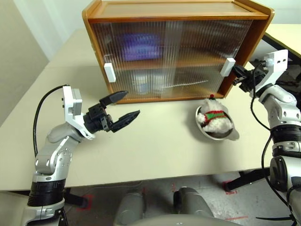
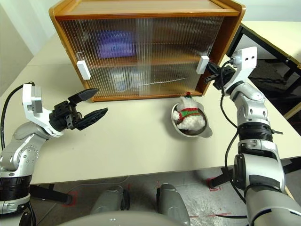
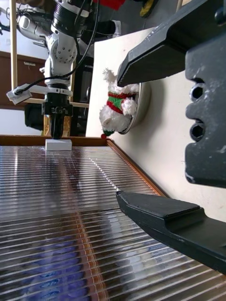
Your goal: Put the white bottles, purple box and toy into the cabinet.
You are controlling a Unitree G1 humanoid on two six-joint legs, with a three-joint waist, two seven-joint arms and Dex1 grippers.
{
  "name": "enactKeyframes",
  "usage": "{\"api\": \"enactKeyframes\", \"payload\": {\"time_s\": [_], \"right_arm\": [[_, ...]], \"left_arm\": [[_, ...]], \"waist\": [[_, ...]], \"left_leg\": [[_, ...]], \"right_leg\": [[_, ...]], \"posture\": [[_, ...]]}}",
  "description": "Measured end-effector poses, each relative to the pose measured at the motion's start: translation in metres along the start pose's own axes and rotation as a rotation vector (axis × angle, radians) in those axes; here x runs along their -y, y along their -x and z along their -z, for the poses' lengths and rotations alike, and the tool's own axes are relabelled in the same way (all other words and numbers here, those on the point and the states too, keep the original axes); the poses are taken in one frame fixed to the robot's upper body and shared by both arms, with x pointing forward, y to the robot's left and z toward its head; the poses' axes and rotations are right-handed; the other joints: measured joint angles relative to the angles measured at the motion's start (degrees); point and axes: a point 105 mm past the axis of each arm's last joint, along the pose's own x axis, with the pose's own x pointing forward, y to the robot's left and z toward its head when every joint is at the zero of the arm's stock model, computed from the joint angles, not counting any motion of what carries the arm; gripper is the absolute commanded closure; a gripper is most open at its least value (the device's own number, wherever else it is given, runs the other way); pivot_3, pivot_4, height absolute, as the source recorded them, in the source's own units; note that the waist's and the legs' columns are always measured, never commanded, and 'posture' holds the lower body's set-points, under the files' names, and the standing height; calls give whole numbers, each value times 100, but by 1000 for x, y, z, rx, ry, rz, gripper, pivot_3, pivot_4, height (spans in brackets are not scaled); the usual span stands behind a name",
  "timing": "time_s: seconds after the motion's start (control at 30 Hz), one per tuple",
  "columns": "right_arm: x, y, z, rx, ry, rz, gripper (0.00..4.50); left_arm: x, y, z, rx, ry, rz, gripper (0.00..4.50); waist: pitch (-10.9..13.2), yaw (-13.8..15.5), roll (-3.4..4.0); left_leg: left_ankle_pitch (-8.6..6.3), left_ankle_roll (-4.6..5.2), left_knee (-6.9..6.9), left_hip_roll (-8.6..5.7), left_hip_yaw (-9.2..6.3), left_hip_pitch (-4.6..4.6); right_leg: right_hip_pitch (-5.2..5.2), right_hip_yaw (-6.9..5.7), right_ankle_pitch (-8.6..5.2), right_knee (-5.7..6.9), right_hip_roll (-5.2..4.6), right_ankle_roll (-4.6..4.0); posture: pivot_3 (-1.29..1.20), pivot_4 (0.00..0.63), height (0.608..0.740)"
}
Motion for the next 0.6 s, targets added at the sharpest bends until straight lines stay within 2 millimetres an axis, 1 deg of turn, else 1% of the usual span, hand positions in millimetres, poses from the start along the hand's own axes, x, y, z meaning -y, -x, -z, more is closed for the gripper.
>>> {"api": "enactKeyframes", "payload": {"time_s": [0.1, 0.2, 0.37, 0.6], "right_arm": [[-14, -8, 3, 1, -26, -34, 4478], [-23, -13, 1, 7, -39, -60, 4478], [-53, -30, -6, 34, -66, -140, 4478], [-84, -43, -13, 61, -83, -229, 4478]], "left_arm": [[0, 0, 0, -1, 0, 0, 0], [1, -1, 1, -2, 2, 3, 0], [1, -1, 1, -5, 3, 5, 0], [0, -1, 2, -16, -3, 0, 0]], "waist": [[0, 11, 0], [0, 9, 0], [-1, -25, 2], [3, -58, 8]], "left_leg": [[0, -1, 0, -3, 1, -5], [-1, -1, -2, -2, 1, -14], [0, -1, -1, 12, 2, -39], [0, 0, -1, 18, 2, -37]], "right_leg": [[-3, -1, -1, -2, -4, 0], [-14, -1, 0, -1, -8, -1], [-50, 5, 13, 11, -2, -20], [-57, 1, 21, 27, 24, -35]], "posture": [[161, 0, 740], [169, 0, 740], [173, 0, 740], [181, 0, 740]]}}
